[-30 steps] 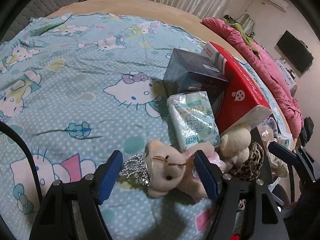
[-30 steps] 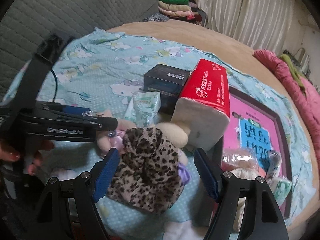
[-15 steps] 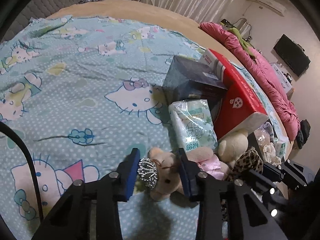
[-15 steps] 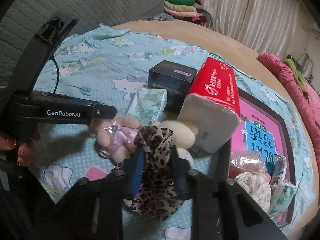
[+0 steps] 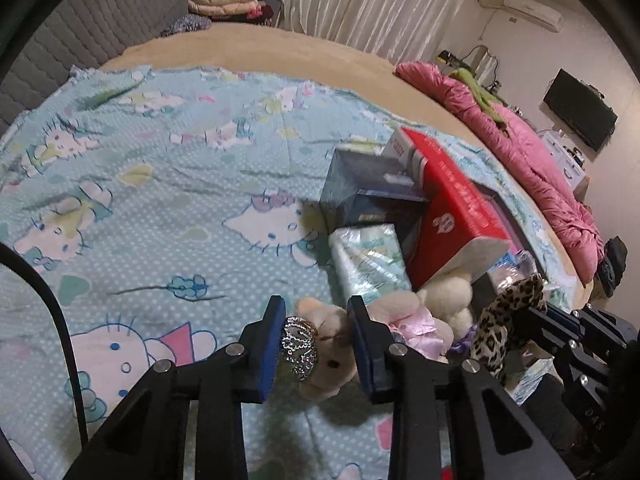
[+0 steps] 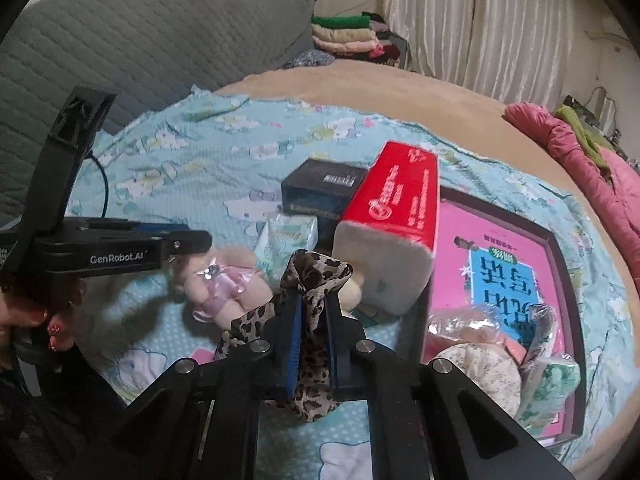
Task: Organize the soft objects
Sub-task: 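Grasp the beige crowned bear with the left tool while the right tool grasps the leopard scrunchie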
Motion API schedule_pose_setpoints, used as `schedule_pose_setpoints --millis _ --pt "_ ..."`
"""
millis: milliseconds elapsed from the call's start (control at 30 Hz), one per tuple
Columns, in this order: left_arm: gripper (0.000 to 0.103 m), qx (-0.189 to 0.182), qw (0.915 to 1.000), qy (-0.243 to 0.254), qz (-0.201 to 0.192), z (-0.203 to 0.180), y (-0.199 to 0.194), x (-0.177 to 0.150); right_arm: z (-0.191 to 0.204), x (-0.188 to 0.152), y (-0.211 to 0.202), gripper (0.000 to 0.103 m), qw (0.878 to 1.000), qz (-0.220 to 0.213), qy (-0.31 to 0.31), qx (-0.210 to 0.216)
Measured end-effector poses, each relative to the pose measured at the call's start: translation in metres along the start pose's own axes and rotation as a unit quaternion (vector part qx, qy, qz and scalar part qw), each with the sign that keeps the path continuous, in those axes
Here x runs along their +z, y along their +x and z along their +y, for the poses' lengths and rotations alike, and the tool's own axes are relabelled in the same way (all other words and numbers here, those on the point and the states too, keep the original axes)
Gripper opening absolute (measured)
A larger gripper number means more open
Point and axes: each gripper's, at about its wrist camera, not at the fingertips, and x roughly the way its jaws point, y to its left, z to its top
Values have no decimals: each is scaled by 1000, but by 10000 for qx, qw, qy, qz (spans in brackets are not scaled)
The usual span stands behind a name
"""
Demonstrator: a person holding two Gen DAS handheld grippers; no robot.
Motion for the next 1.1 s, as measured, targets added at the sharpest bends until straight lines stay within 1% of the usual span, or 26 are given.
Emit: schedule_pose_setpoints --millis 200,467,767,1100 --pt "32 63 9996 194 -182 -23 -23 6 -11 10 -21 11 9994 -304 145 -47" --pt "32 123 9980 501 -367 -57 -42 16 -31 18 -53 11 9964 -752 345 -162" --pt "32 75 9958 815 -421 -103 -48 24 -63 17 -81 11 9908 -1105 652 -420" --pt "32 44 9930 1084 -468 -140 -52 33 -109 6 -112 11 9806 -1413 1164 -705"
